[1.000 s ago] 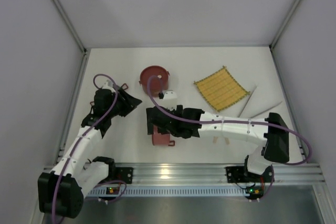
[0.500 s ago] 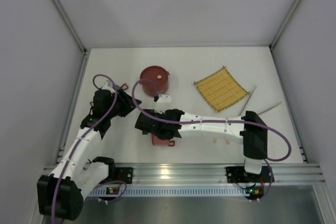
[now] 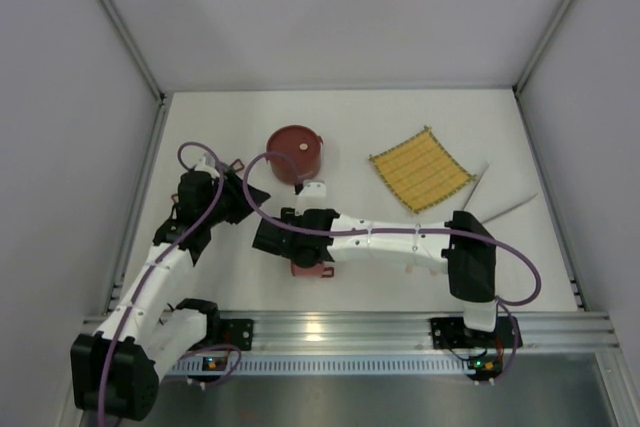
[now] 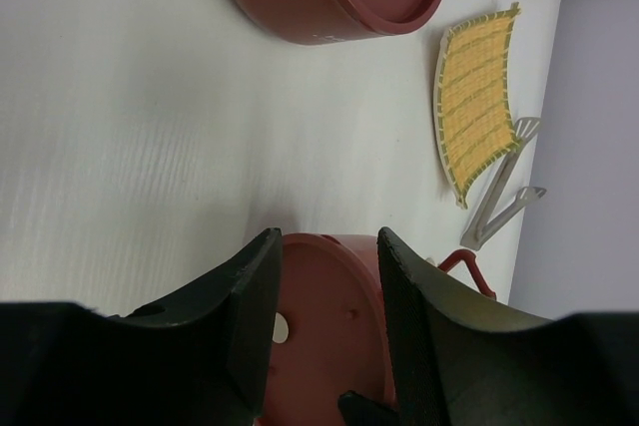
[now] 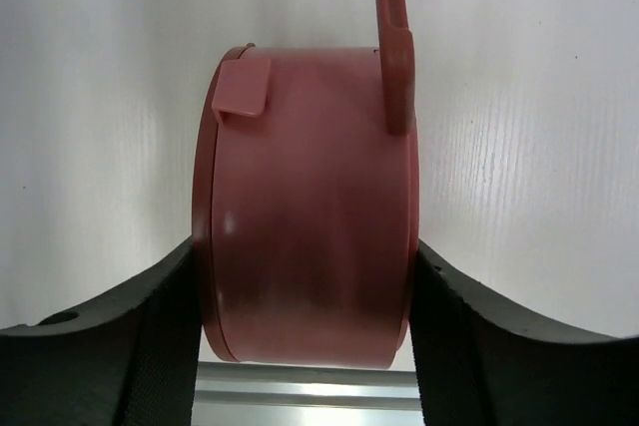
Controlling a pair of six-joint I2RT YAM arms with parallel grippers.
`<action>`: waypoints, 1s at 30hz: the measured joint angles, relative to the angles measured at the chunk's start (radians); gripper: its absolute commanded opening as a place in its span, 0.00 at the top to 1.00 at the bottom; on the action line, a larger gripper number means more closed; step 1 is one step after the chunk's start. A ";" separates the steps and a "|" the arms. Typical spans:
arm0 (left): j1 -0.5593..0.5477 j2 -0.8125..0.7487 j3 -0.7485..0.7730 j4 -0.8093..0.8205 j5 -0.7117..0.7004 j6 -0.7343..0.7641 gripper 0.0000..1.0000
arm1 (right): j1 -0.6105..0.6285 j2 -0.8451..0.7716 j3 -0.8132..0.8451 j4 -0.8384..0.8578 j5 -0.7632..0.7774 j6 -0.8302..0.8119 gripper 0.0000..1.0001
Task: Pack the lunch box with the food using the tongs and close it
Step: Pick up the packing box from the center of the board.
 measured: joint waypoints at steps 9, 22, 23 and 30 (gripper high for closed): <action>0.000 -0.005 0.000 -0.013 -0.001 0.003 0.52 | -0.003 -0.049 -0.060 0.014 -0.002 -0.021 1.00; 0.000 -0.020 0.016 -0.024 -0.041 0.000 0.52 | -0.252 -0.572 -0.272 0.221 -0.296 -0.306 1.00; 0.000 -0.020 0.023 -0.028 -0.047 0.000 0.52 | -0.290 -0.593 -0.270 0.254 -0.334 -0.327 1.00; 0.000 -0.050 0.073 -0.035 -0.094 -0.010 0.52 | -0.547 -0.539 -0.257 0.514 -0.624 -0.388 1.00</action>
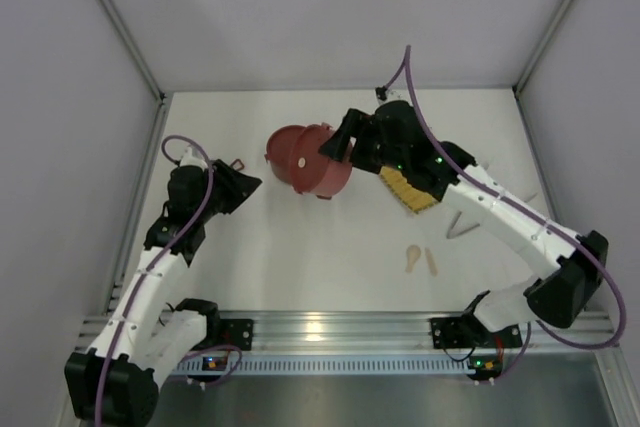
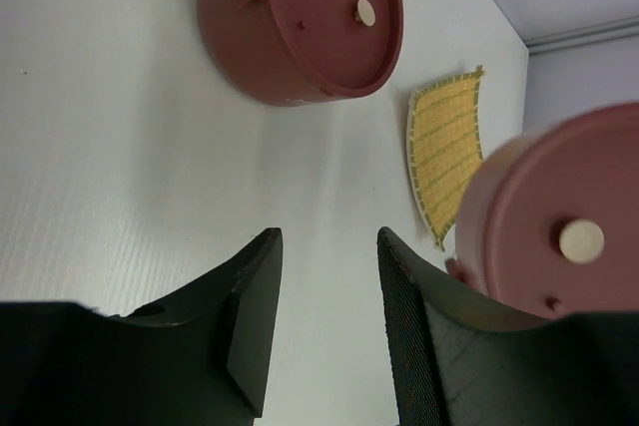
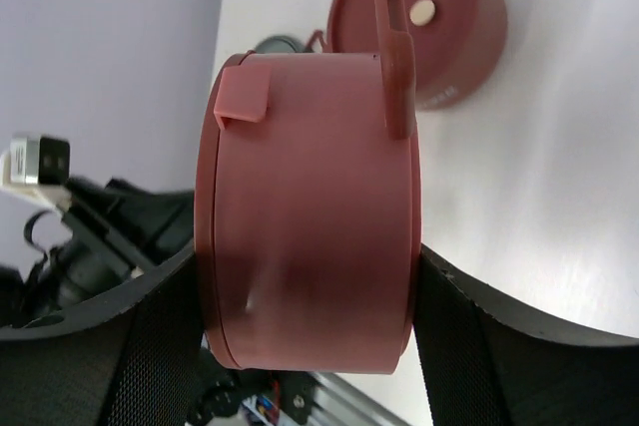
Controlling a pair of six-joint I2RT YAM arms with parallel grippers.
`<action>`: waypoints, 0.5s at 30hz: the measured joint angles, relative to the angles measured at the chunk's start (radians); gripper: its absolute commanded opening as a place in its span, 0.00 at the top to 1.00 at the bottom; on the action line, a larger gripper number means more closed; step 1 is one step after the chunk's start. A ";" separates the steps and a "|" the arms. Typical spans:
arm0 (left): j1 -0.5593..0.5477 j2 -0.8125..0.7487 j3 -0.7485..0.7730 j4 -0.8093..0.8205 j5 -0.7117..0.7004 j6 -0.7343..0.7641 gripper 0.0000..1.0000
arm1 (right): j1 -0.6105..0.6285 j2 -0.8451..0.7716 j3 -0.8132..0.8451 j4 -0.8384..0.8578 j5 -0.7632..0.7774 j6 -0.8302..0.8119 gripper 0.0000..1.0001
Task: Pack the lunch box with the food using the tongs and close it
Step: Pick up the packing box from the center of the board.
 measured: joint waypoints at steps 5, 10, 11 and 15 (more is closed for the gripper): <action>0.000 -0.020 0.049 -0.007 -0.020 -0.002 0.51 | -0.104 0.216 0.076 0.197 -0.194 0.033 1.00; 0.000 -0.018 0.120 -0.023 -0.041 0.006 0.51 | -0.168 0.421 0.151 0.397 -0.372 0.132 1.00; 0.000 -0.016 0.132 -0.024 -0.046 0.006 0.51 | -0.178 0.450 0.165 0.423 -0.393 0.146 1.00; 0.000 0.004 0.163 -0.025 -0.060 0.008 0.51 | -0.217 0.546 0.208 0.560 -0.480 0.238 1.00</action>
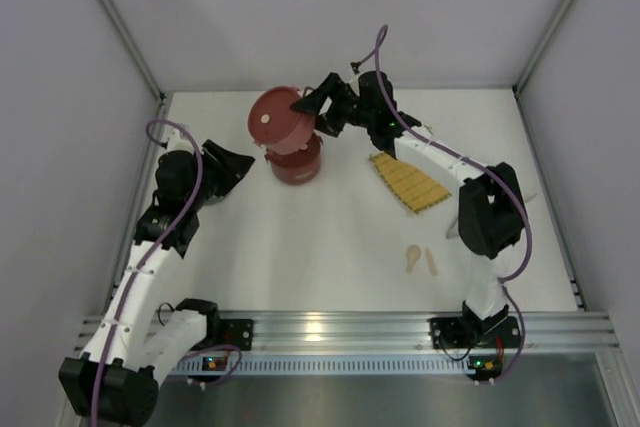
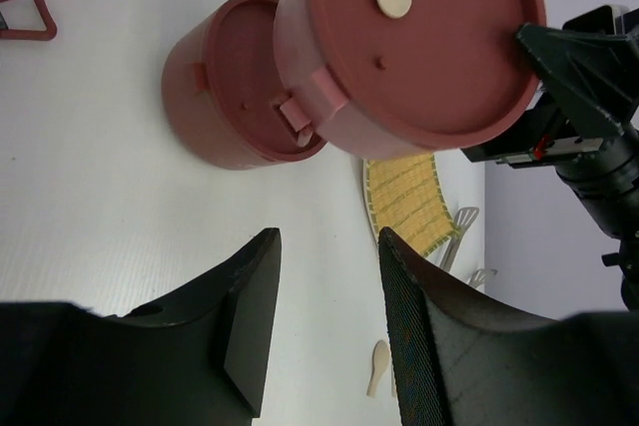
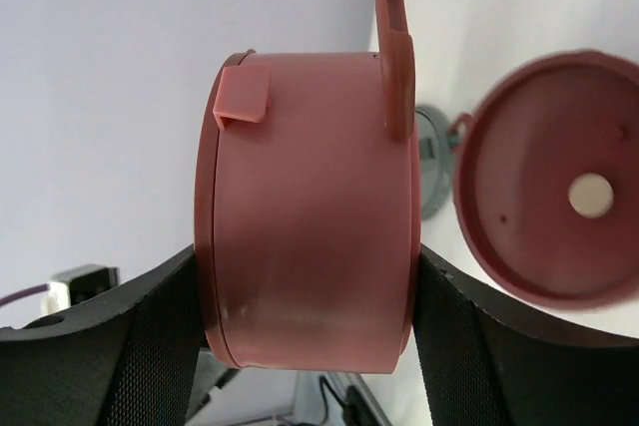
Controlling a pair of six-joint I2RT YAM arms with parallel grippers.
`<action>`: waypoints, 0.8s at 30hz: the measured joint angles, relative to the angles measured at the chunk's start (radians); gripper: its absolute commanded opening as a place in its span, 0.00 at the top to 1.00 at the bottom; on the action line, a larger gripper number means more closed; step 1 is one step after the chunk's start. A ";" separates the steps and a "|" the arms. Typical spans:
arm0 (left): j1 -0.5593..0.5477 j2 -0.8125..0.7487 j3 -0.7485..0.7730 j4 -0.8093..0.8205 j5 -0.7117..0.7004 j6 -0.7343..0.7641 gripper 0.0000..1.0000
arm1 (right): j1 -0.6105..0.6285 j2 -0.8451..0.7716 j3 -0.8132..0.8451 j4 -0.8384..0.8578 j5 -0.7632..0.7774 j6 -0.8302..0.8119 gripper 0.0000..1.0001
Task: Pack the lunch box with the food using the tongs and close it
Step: Pick up the packing box from the center of the board, then place the packing box into the packing box.
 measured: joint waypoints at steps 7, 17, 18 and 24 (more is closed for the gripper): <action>0.000 0.052 0.016 -0.003 -0.006 0.002 0.51 | -0.030 0.097 -0.002 0.264 -0.068 0.172 1.00; 0.000 0.082 0.026 -0.003 -0.010 0.004 0.51 | 0.000 0.104 -0.209 0.554 0.011 0.275 1.00; 0.000 0.082 0.028 -0.003 -0.012 0.006 0.51 | 0.007 0.105 -0.225 0.570 0.032 0.276 1.00; 0.000 0.081 0.039 -0.004 -0.021 0.026 0.51 | 0.060 0.154 -0.244 0.661 0.136 0.277 1.00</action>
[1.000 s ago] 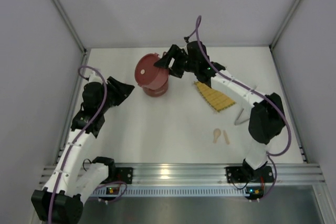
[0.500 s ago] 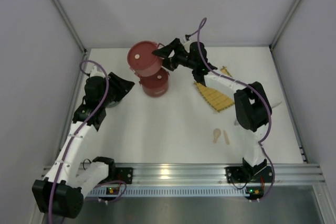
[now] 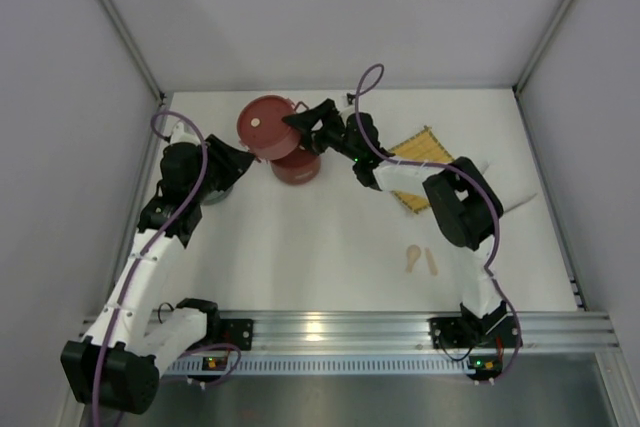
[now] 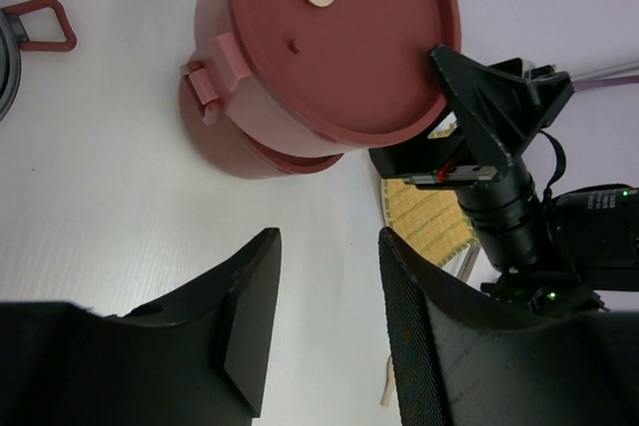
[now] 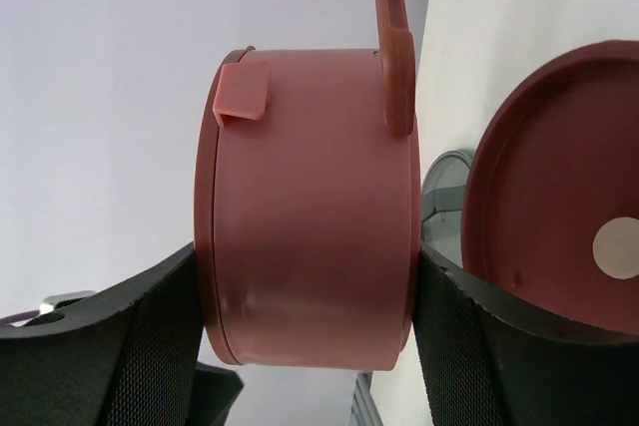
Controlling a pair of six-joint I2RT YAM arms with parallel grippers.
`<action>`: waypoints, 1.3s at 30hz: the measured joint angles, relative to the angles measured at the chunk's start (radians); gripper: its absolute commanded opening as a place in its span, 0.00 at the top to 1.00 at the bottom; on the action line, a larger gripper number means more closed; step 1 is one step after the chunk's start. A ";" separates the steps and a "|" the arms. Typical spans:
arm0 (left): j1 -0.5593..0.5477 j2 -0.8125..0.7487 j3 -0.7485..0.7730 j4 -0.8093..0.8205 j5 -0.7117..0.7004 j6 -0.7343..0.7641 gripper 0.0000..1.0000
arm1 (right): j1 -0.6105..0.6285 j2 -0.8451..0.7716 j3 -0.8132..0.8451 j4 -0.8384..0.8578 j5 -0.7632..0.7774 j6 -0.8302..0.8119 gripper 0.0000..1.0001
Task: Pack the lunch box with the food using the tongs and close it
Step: Place the packing box into the packing box.
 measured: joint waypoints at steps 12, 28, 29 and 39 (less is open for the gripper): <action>0.000 0.000 0.011 0.000 -0.001 0.019 0.51 | 0.029 0.012 -0.090 0.035 0.145 -0.021 1.00; 0.000 0.021 0.012 -0.001 0.000 0.029 0.51 | 0.017 0.012 -0.198 0.192 0.194 0.016 1.00; 0.000 0.023 0.012 -0.001 0.001 0.029 0.51 | 0.015 0.012 -0.207 0.203 0.195 0.023 1.00; 0.000 0.034 0.013 -0.001 0.002 0.035 0.51 | -0.005 0.018 -0.238 0.278 0.208 0.071 1.00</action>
